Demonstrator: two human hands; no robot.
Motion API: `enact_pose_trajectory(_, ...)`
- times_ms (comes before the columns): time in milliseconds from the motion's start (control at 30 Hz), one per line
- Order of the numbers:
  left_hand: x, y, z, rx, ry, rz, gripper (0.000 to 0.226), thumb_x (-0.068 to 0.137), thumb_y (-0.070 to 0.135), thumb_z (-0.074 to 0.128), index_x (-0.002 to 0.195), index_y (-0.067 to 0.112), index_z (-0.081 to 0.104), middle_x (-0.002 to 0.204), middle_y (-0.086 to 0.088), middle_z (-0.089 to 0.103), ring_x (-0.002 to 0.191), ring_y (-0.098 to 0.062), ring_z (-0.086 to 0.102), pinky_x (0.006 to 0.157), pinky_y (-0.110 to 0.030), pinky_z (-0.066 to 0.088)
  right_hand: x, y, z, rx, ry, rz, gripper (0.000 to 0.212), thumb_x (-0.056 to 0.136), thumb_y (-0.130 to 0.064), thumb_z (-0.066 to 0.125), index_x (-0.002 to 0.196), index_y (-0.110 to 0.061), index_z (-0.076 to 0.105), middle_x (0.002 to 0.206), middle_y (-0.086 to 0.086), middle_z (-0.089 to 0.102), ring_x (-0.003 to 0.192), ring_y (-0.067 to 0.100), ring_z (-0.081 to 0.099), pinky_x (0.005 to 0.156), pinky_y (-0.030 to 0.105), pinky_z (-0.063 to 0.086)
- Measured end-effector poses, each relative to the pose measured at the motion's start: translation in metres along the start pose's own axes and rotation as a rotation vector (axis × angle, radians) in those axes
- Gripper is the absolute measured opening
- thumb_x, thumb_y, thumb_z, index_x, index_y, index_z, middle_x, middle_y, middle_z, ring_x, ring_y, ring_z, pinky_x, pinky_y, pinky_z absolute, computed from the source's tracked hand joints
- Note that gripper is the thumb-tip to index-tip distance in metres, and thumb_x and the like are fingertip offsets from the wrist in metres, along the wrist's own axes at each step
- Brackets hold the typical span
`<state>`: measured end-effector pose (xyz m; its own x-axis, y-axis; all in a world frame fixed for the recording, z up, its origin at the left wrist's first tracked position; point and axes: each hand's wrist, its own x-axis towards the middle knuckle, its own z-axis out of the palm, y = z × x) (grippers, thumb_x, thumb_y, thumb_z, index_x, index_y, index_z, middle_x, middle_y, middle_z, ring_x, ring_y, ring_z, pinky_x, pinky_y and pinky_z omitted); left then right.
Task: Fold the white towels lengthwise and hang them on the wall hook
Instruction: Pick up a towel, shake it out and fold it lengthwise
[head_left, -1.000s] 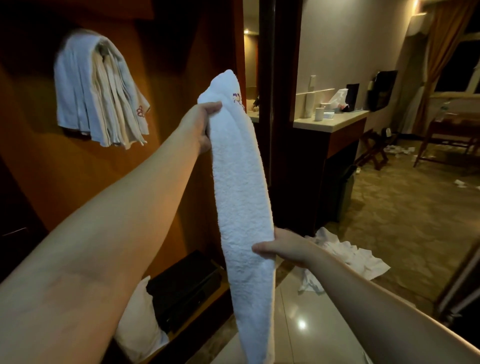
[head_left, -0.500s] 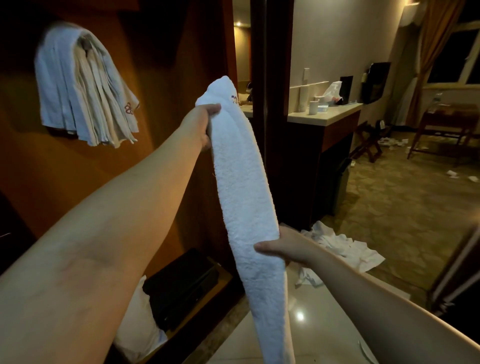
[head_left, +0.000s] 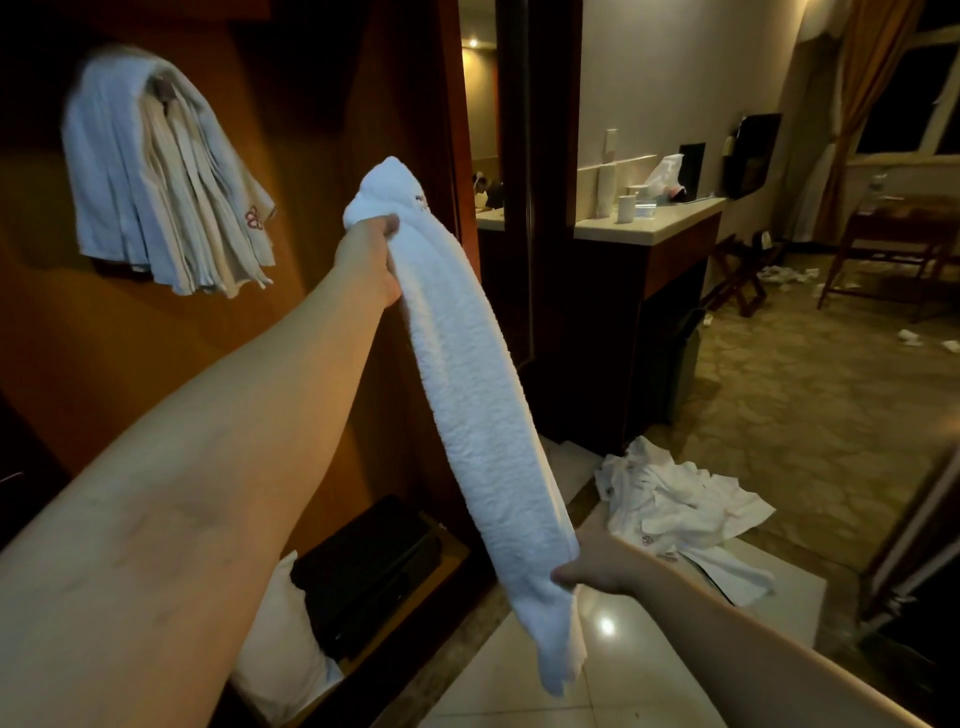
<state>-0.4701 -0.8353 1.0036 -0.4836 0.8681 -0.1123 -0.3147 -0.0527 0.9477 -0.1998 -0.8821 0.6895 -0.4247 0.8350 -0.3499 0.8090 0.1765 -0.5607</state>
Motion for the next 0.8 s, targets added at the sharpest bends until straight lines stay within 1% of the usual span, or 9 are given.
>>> enact_pose_trajectory(100, -0.002, -0.003, -0.002, 0.007, -0.005, 0.008, 0.041, 0.09, 0.024, 0.072, 0.124, 0.019, 0.049, 0.115, -0.009, 0.061, 0.097, -0.026, 0.06, 0.08, -0.04, 0.055, 0.006, 0.003, 0.005, 0.011, -0.019, 0.02, 0.038, 0.085, -0.03, 0.07, 0.115, -0.007, 0.067, 0.109, 0.008, 0.069, 0.101, 0.025, 0.065, 0.088, 0.035, 0.052)
enact_pose_trajectory(200, -0.004, 0.004, -0.006, -0.009, 0.0, 0.049, 0.042, 0.09, 0.029, 0.072, 0.124, 0.02, 0.049, 0.108, -0.005, 0.061, 0.09, -0.022, 0.058, 0.066, -0.034, 0.052, 0.006, 0.011, 0.002, 0.098, 0.071, 0.058, 0.037, 0.09, -0.028, 0.067, 0.125, -0.017, 0.061, 0.087, -0.013, 0.058, 0.075, 0.002, 0.055, 0.063, 0.012, 0.041)
enact_pose_trajectory(267, -0.003, 0.009, -0.009, -0.037, -0.001, 0.075, 0.042, 0.089, 0.03, 0.073, 0.124, 0.021, 0.051, 0.108, -0.004, 0.062, 0.09, -0.022, 0.059, 0.061, -0.033, 0.052, 0.003, 0.024, 0.009, 0.09, 0.071, 0.061, 0.042, 0.089, -0.028, 0.067, 0.129, -0.02, 0.057, 0.095, -0.012, 0.058, 0.082, 0.006, 0.056, 0.065, 0.011, 0.039)
enact_pose_trajectory(400, -0.003, 0.006, -0.012, -0.024, -0.004, 0.084, 0.042, 0.089, 0.031, 0.073, 0.125, 0.022, 0.053, 0.109, -0.003, 0.063, 0.091, -0.021, 0.061, 0.057, -0.033, 0.052, 0.004, 0.05, 0.031, -0.133, 0.075, 0.121, 0.031, 0.075, -0.042, 0.064, 0.1, -0.028, 0.052, 0.092, -0.005, 0.055, 0.091, 0.019, 0.051, 0.082, 0.035, 0.037)
enact_pose_trajectory(533, -0.003, -0.002, -0.013, -0.061, -0.007, 0.053, 0.042, 0.09, 0.029, 0.073, 0.125, 0.021, 0.052, 0.112, -0.005, 0.063, 0.095, -0.024, 0.061, 0.066, -0.036, 0.055, 0.006, 0.057, 0.03, -0.365, 0.126, 0.061, 0.052, 0.071, -0.055, 0.056, 0.115, -0.028, 0.062, 0.116, -0.007, 0.053, 0.116, 0.018, 0.04, 0.099, 0.042, 0.028)
enact_pose_trajectory(600, -0.002, -0.002, -0.017, -0.097, -0.005, 0.046, 0.042, 0.09, 0.028, 0.072, 0.125, 0.021, 0.05, 0.113, -0.007, 0.062, 0.093, -0.025, 0.06, 0.077, -0.041, 0.055, 0.005, 0.059, 0.031, -0.276, 0.237, 0.025, 0.045, 0.069, -0.051, 0.053, 0.104, -0.026, 0.067, 0.104, -0.01, 0.06, 0.111, 0.017, 0.047, 0.095, 0.038, 0.03)
enact_pose_trajectory(700, 0.0, 0.001, -0.026, -0.036, 0.024, 0.046, 0.035, 0.091, 0.034, 0.07, 0.118, 0.024, 0.05, 0.105, -0.001, 0.061, 0.084, -0.019, 0.058, 0.063, -0.033, 0.054, -0.003, 0.062, 0.035, -0.226, 0.188, 0.074, 0.03, 0.077, -0.043, 0.053, 0.103, -0.03, 0.06, 0.092, -0.012, 0.061, 0.098, 0.016, 0.06, 0.09, 0.034, 0.036)
enact_pose_trajectory(767, 0.0, -0.002, -0.021, 0.211, 0.157, 0.127, 0.024, 0.092, 0.033, 0.068, 0.109, 0.02, 0.057, 0.096, -0.003, 0.064, 0.079, -0.018, 0.061, 0.059, -0.031, 0.054, -0.007, 0.065, 0.032, -0.306, 0.119, 0.103, 0.025, 0.084, -0.042, 0.057, 0.107, -0.033, 0.058, 0.093, -0.011, 0.06, 0.09, 0.013, 0.057, 0.09, 0.033, 0.041)
enact_pose_trajectory(800, 0.0, -0.006, -0.014, 0.452, 0.345, 0.252, 0.017, 0.093, 0.027, 0.067, 0.103, 0.014, 0.061, 0.087, -0.007, 0.065, 0.071, -0.021, 0.063, 0.058, -0.035, 0.056, -0.007, 0.065, 0.027, -0.3, 0.197, 0.095, 0.02, 0.088, -0.038, 0.06, 0.106, -0.029, 0.058, 0.089, -0.01, 0.059, 0.084, 0.013, 0.056, 0.086, 0.032, 0.045)
